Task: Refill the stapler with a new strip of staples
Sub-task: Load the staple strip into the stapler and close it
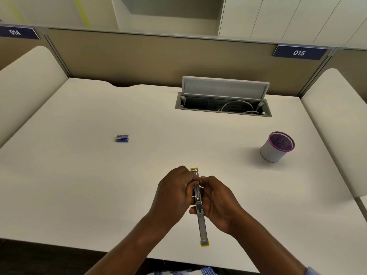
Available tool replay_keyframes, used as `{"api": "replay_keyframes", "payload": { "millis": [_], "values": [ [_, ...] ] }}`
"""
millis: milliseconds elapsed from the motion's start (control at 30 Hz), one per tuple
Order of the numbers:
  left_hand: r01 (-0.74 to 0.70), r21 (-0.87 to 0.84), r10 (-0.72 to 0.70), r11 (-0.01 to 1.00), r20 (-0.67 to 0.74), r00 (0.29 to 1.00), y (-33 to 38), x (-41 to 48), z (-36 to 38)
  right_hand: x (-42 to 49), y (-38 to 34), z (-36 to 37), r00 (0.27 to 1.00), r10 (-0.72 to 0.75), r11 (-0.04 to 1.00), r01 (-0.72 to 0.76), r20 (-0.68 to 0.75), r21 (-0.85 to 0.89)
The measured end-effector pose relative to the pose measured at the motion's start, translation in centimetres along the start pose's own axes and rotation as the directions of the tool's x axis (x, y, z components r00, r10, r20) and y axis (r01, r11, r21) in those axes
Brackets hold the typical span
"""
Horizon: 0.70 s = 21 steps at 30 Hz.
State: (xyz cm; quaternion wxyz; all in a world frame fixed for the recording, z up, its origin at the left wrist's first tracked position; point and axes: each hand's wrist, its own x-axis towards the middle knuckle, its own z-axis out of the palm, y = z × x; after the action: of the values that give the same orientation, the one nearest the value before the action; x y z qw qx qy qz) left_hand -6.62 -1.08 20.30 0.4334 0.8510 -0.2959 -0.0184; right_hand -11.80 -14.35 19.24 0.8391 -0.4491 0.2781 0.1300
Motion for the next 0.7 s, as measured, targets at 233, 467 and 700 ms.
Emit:
{"api": "replay_keyframes", "payload": {
  "millis": [233,467,700],
  "values": [
    [-0.060,0.088,0.059,0.994,0.017,0.998,0.0,-0.6,0.1,-0.4,0.0,0.1,0.999,0.025,0.999,-0.026,0.024,0.037],
    [-0.104,0.101,0.101,0.989,0.035,0.994,-0.6,-1.5,-0.5,-0.6,-0.2,0.0,0.996,0.064,0.997,-0.066,0.068,0.031],
    [-0.295,0.197,0.261,0.935,0.184,0.948,-1.7,-2.2,-1.4,-0.5,0.1,-0.3,0.993,0.087,0.994,-0.082,0.083,-0.067]
  ]
}}
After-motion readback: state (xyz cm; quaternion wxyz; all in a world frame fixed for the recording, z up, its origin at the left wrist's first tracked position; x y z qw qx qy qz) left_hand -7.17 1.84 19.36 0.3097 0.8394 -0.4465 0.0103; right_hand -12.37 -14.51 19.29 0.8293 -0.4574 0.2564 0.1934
